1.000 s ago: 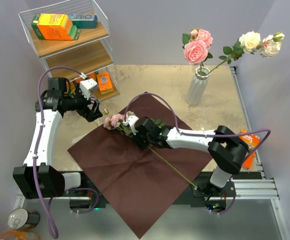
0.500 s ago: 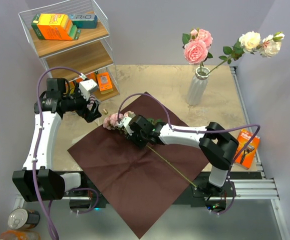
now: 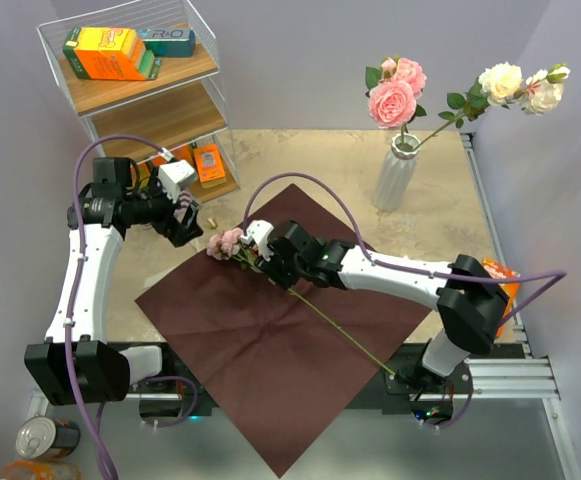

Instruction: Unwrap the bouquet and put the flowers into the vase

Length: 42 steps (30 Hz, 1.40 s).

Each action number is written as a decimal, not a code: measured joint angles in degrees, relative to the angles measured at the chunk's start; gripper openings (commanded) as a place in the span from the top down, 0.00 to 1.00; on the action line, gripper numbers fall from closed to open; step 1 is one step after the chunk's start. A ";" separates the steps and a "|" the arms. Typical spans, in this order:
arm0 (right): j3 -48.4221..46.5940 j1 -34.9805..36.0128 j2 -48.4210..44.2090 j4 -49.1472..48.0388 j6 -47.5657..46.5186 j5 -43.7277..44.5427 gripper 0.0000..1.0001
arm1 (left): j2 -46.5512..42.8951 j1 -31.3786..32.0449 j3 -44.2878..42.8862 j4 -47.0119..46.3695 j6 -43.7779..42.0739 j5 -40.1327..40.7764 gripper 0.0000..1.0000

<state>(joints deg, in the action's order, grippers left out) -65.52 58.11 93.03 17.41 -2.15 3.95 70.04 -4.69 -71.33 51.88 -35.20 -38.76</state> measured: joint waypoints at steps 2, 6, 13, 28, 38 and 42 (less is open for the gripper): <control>0.00 0.00 1.55 0.46 -0.26 -0.02 0.58 | -0.07 0.00 0.00 0.13 0.00 0.00 0.01; -0.02 0.00 5.18 2.27 -0.79 -0.09 0.57 | -0.09 0.00 0.00 0.17 -0.04 0.00 0.01; -0.02 0.00 7.10 3.19 -1.11 -0.31 0.60 | -0.09 0.00 0.00 0.22 -0.09 -0.02 0.01; -4.74 -1.31 13.14 1.99 -2.60 -2.38 1.00 | -0.09 0.00 0.00 0.59 -0.92 0.00 0.01; -21.27 -1.90 -2.64 8.41 -6.10 3.08 1.00 | -0.09 0.00 0.00 0.70 -1.09 -0.02 0.01; -30.27 -2.25 -8.15 10.25 -8.07 6.12 1.00 | -0.11 0.00 -0.02 1.14 -1.09 -0.02 0.01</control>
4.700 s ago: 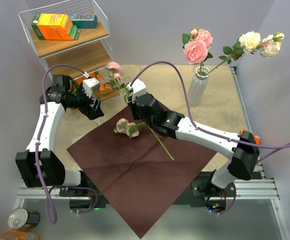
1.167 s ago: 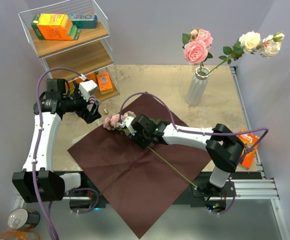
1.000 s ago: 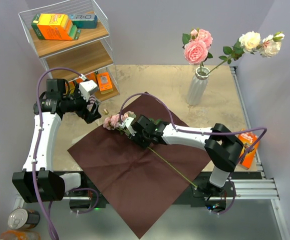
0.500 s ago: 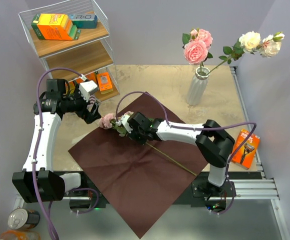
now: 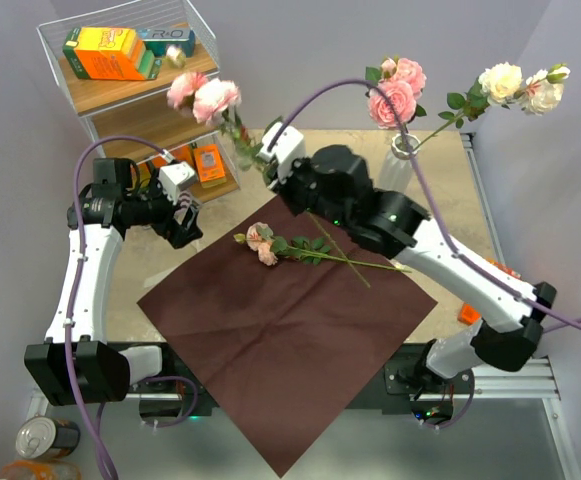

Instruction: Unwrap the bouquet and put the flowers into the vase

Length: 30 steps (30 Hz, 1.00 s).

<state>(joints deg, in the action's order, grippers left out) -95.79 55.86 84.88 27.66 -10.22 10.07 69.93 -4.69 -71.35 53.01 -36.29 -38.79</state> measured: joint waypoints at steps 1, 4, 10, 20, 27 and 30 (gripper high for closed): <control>-1.81 -0.04 -0.98 0.28 -0.50 1.09 1.00 | 0.00 0.00 0.00 0.15 0.00 -0.02 0.01; -5.29 -0.39 -3.26 0.61 -2.34 4.26 1.00 | 0.00 0.00 0.00 0.50 0.00 -0.09 0.01; -5.90 -0.63 -5.16 -8.50 -9.31 13.22 1.00 | 0.00 0.00 -0.37 0.92 0.00 -0.52 0.01; -9.94 -5.27 -4.28 -42.29 -27.91 26.38 1.00 | 0.00 0.00 -0.57 1.11 0.00 -0.70 0.01; -14.47 -13.03 -2.60 -56.28 -34.88 31.06 1.00 | 0.11 0.00 -1.44 1.11 -0.02 -0.87 0.01; -15.06 -16.22 -1.92 -59.06 -35.54 32.65 1.00 | 0.20 0.00 -1.57 1.11 -0.39 -0.87 0.01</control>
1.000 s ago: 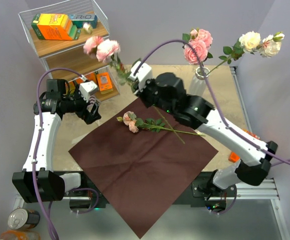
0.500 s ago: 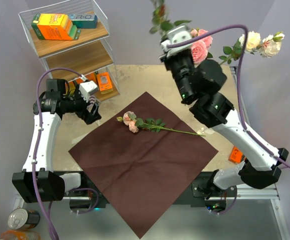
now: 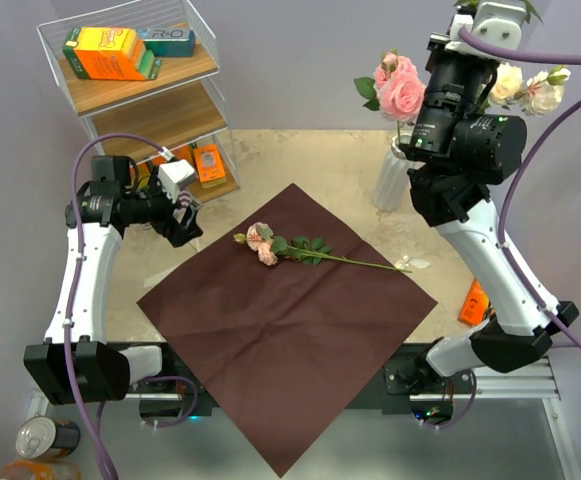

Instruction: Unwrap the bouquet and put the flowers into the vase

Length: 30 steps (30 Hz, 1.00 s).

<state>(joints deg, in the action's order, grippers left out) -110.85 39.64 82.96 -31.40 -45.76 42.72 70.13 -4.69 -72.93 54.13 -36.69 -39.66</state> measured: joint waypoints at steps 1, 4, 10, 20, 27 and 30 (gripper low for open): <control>0.31 -1.05 0.13 -0.83 0.07 0.28 1.00 | 0.11 0.00 0.00 -0.02 -0.02 0.00 0.01; 1.86 -4.15 0.61 -2.71 1.05 0.90 1.00 | 0.48 0.00 -0.07 -0.02 -0.04 0.00 0.01; 6.19 -10.84 3.78 -8.02 4.52 1.27 1.00 | 0.59 -0.02 -0.37 -0.02 -0.48 0.04 0.01; 8.26 -15.98 11.47 -13.42 10.23 0.72 1.00 | 1.18 -0.02 -0.37 -0.04 -0.70 0.04 0.01; 13.16 -17.29 12.41 -17.97 11.47 1.11 1.00 | 2.05 -0.02 -0.37 -0.26 -0.70 0.04 0.01; 15.78 -17.59 12.41 -18.53 11.93 1.51 1.00 | 2.29 -0.02 -0.37 -0.46 -0.68 0.04 0.01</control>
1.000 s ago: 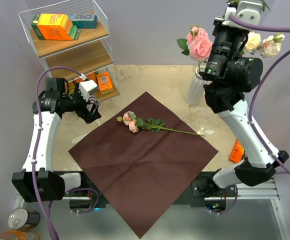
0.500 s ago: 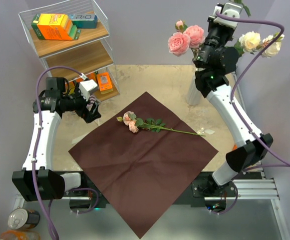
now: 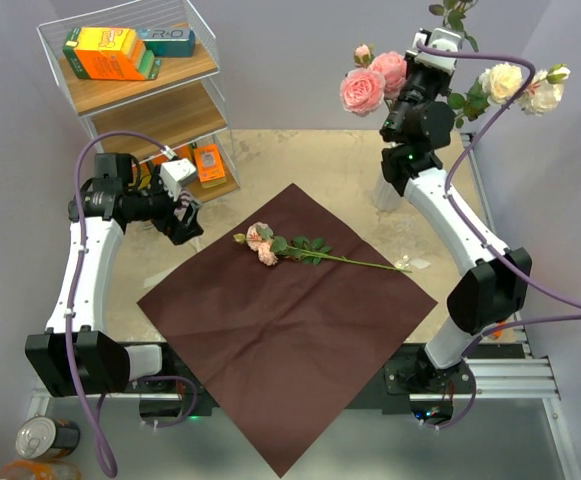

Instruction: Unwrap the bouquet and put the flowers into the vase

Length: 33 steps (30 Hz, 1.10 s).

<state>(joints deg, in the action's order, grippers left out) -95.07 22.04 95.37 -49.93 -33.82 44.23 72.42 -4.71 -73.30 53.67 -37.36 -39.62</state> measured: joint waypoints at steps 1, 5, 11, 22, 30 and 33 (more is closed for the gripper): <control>0.85 -0.09 0.00 0.02 0.22 0.17 1.00 | 0.02 0.00 0.00 0.00 0.00 0.00 0.01; 2.75 -0.26 0.02 2.89 2.32 1.77 1.00 | 0.04 0.00 0.00 0.00 -0.02 0.00 0.01; 0.66 -0.31 0.02 16.76 10.84 5.11 0.39 | 0.04 0.00 0.00 0.00 -0.02 -0.02 0.01; -1.51 -0.31 -4.61 38.77 23.69 2.71 0.14 | 0.04 -0.02 0.00 0.33 -0.42 -0.24 0.01; -8.90 1.53 -14.08 48.70 27.65 -13.60 0.14 | 0.04 -0.02 -0.66 0.66 -0.35 -0.24 0.01; -6.05 2.86 -20.44 50.23 27.50 -25.00 0.16 | 0.04 -0.02 -1.46 0.90 -0.35 -0.22 0.01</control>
<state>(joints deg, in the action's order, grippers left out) -101.12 24.91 74.94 0.30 -6.33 19.22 72.47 -4.73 -74.76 54.57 -37.71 -39.83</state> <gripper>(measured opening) 0.862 0.992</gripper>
